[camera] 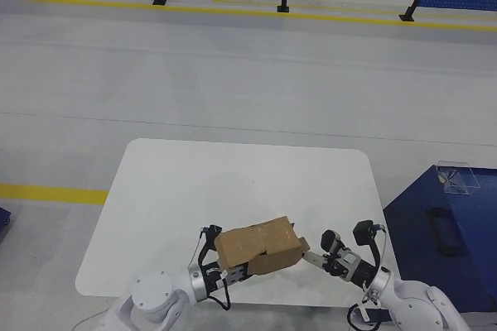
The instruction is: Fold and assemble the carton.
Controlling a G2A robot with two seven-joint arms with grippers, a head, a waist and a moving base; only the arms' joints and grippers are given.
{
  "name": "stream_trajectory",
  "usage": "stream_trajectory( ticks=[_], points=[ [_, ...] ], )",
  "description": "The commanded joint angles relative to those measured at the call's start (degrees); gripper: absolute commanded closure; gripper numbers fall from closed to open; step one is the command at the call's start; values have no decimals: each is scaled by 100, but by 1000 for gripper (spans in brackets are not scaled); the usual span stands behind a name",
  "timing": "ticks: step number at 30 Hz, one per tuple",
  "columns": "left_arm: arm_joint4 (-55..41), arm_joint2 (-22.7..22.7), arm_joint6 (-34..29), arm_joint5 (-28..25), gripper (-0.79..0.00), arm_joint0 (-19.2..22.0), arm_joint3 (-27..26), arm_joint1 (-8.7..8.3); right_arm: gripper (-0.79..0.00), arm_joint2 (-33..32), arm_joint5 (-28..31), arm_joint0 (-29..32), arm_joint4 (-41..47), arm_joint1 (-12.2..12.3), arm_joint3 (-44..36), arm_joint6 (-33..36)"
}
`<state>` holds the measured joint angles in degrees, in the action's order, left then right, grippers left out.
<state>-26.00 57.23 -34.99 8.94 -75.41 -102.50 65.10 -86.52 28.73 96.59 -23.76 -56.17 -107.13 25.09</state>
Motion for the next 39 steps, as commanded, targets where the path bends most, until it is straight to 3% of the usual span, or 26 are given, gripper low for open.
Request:
stream_trajectory(
  ticks=[1,15,23,30,39],
  points=[
    [52,-25,-30,-11,0,-7,6,2,-785,95,-52,-70,-157,-13,12,-59],
    [69,-52,-18,-58,0,-36,42,31,-785,157,-85,-46,-543,-52,-73,-519],
    [147,-105,75,-90,0,-43,25,55,-785,73,-970,-115,-2333,-103,-282,-1649],
    [210,-129,77,-95,0,-57,-22,68,-785,467,-1664,-313,-3708,-169,-295,-2036],
    [145,-78,166,-64,0,-62,60,85,-785,738,-1700,-397,-3866,-232,-248,-1971]
  ],
)
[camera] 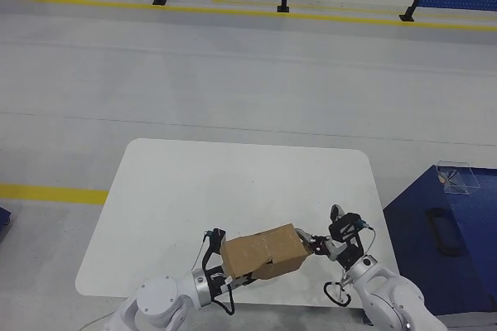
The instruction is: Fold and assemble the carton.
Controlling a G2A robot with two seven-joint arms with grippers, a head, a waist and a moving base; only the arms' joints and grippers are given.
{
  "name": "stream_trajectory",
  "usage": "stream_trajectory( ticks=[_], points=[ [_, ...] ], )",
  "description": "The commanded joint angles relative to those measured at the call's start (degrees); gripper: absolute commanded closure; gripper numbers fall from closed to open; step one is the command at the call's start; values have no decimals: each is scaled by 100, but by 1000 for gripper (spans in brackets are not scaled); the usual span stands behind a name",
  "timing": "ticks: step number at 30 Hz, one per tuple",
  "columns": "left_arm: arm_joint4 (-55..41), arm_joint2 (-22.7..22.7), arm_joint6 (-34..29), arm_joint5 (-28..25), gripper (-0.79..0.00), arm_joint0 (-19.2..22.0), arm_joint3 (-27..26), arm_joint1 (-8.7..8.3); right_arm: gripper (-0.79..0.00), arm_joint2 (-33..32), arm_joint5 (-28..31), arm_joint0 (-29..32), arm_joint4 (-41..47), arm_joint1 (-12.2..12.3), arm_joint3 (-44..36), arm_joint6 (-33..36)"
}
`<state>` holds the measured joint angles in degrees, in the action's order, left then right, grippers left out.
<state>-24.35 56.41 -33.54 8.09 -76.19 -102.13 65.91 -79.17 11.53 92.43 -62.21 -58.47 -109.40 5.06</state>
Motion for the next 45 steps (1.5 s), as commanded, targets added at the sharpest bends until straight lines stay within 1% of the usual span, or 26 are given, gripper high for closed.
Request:
stream_trajectory(
  ticks=[1,6,13,21,24,27,30,34,38,42,45],
  points=[
    [-38,-1,16,40,0,30,43,10,-785,16,40,43,-59,-2,-55,66],
    [-50,-66,25,86,0,125,146,41,-785,130,22,83,-314,-22,-168,140],
    [-56,-125,19,129,0,223,232,76,-785,214,-81,46,-426,-59,-170,189],
    [-71,-100,-16,139,0,250,295,91,-785,244,-36,144,-395,-87,-233,188],
    [-54,-86,-29,157,0,260,295,93,-785,152,-23,179,-316,-91,-250,160],
    [-54,-63,-42,171,0,264,274,95,-785,-85,39,245,-36,-85,-246,102],
    [-91,-27,-67,137,0,242,254,94,-785,-465,92,344,194,-65,-163,30],
    [-141,2,-140,92,0,213,234,94,-785,-788,253,463,527,-48,134,175],
    [-150,15,-175,64,0,193,215,96,-785,-675,647,421,871,-52,426,593],
    [-115,-13,-170,89,0,205,214,105,-785,-471,1163,411,1629,-74,521,868],
    [-96,-50,-149,110,0,209,220,116,-785,-506,1419,407,2212,-74,528,1017]
  ],
)
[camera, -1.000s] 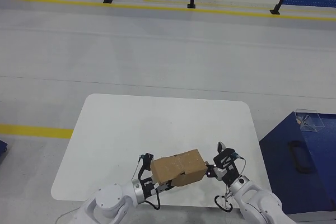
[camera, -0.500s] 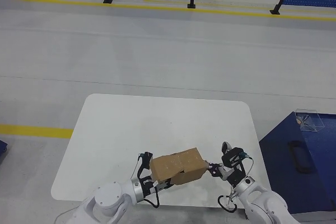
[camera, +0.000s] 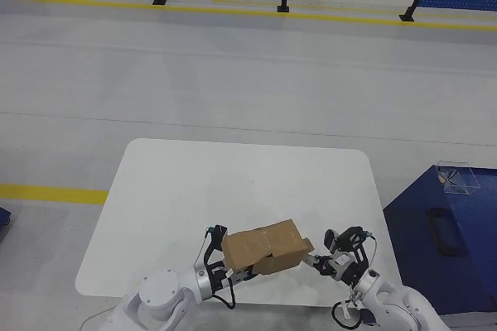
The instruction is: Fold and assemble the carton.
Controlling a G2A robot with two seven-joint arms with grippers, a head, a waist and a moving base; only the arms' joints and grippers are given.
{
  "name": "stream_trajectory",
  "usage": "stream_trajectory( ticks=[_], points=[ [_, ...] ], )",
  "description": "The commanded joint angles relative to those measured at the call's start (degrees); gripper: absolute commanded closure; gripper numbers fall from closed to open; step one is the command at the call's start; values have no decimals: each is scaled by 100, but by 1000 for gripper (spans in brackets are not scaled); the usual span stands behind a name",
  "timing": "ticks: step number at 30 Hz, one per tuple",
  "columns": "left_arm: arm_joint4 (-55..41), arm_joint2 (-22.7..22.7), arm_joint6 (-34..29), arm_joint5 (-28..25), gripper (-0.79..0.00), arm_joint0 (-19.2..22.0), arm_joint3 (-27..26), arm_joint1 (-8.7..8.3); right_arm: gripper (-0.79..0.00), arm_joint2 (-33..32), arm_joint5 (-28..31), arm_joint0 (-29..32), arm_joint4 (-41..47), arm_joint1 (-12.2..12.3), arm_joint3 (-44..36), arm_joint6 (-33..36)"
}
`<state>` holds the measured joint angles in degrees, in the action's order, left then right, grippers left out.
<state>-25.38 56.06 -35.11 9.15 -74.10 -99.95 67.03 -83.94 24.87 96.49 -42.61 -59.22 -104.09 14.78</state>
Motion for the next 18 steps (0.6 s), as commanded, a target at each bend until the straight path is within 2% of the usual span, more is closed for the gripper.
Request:
stream_trajectory(
  ticks=[1,7,18],
  points=[
    [20,-26,12,2,0,-2,5,7,-785,-69,157,12,434,4,-5,74],
    [60,-47,18,-15,0,-41,13,14,-785,-336,403,87,1044,32,-117,286],
    [137,-10,0,-30,0,-175,-72,3,-785,-473,412,126,1263,40,-364,389]
  ],
)
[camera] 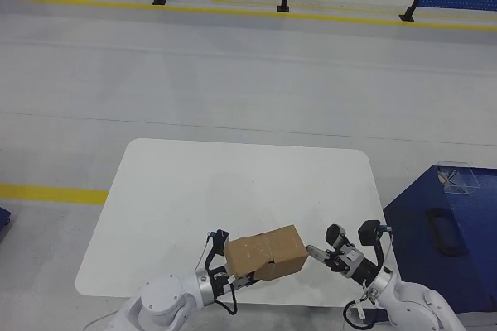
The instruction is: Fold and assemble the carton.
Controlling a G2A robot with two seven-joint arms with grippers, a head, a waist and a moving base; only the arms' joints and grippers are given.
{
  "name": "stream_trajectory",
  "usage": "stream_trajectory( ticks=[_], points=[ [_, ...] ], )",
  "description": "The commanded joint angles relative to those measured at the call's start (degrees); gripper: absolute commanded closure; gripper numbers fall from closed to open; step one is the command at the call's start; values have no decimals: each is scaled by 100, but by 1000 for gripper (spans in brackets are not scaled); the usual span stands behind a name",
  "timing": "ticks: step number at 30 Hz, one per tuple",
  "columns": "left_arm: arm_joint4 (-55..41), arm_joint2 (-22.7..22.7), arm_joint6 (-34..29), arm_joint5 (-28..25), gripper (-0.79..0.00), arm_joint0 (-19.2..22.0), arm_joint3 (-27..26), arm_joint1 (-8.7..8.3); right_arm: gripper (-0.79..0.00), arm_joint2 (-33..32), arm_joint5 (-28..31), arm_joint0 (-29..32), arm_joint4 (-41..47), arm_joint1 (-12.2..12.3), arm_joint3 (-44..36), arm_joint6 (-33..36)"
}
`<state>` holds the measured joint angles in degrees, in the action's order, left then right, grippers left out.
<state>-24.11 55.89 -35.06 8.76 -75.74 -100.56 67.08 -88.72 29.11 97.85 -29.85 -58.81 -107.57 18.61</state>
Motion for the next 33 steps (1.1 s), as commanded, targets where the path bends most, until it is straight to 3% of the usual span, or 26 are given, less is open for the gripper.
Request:
stream_trajectory(
  ticks=[1,17,26,33],
  points=[
    [13,12,-7,14,0,-19,-22,-3,-785,14,-23,-24,-45,-2,-39,16],
    [17,45,-25,56,0,-49,-57,3,-785,306,-186,-187,-378,-27,-3,163],
    [-31,45,-69,16,0,-27,-56,16,-785,111,-97,-126,-110,-33,88,-168],
    [-101,20,-150,17,0,16,-1,31,-785,192,-111,-171,44,-34,323,140]
  ],
)
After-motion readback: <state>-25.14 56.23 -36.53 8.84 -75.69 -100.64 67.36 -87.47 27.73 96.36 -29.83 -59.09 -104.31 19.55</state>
